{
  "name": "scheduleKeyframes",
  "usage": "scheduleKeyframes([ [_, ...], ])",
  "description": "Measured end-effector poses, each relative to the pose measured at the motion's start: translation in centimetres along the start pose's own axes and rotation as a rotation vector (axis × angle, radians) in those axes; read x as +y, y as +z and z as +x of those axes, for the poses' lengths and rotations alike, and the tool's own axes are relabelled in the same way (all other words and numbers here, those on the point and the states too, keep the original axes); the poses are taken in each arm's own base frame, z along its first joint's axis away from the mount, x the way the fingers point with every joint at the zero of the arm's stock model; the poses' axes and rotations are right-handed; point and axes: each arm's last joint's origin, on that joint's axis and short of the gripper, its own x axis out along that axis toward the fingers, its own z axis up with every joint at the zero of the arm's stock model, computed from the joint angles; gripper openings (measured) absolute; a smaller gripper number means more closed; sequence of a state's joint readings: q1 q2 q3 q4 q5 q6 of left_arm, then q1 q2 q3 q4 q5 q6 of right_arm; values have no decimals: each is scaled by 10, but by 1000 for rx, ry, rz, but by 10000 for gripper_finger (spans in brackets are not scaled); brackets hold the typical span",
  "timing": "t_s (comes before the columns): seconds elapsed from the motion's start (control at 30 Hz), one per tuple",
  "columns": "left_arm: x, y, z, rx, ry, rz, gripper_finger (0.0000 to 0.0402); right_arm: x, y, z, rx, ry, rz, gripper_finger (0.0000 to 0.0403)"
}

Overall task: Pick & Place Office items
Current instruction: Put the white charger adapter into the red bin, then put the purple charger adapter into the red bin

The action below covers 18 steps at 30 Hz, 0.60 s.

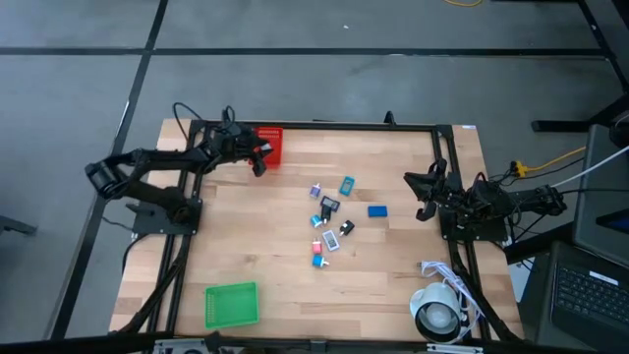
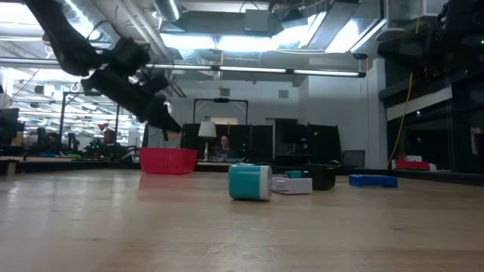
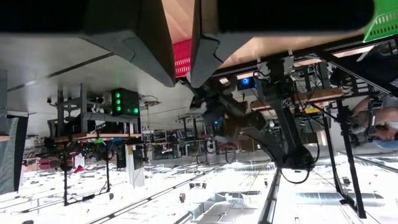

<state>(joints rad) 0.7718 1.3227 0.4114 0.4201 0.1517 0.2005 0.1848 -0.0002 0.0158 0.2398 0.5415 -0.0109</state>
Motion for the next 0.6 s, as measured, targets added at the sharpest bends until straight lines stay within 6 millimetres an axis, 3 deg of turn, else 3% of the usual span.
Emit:
scheduleKeyframes([
  [0.17,3,-13,11,56,4,-37,128,0,0,0,0,0,0,56],
  [0.27,5,-14,13,57,16,-60,180,0,0,0,0,0,-1,56],
  [0.4,3,-7,9,12,16,-44,239,0,0,0,0,0,-1,57],
  [0.6,-4,9,0,-54,-9,19,256,0,0,0,0,0,-1,78],
])
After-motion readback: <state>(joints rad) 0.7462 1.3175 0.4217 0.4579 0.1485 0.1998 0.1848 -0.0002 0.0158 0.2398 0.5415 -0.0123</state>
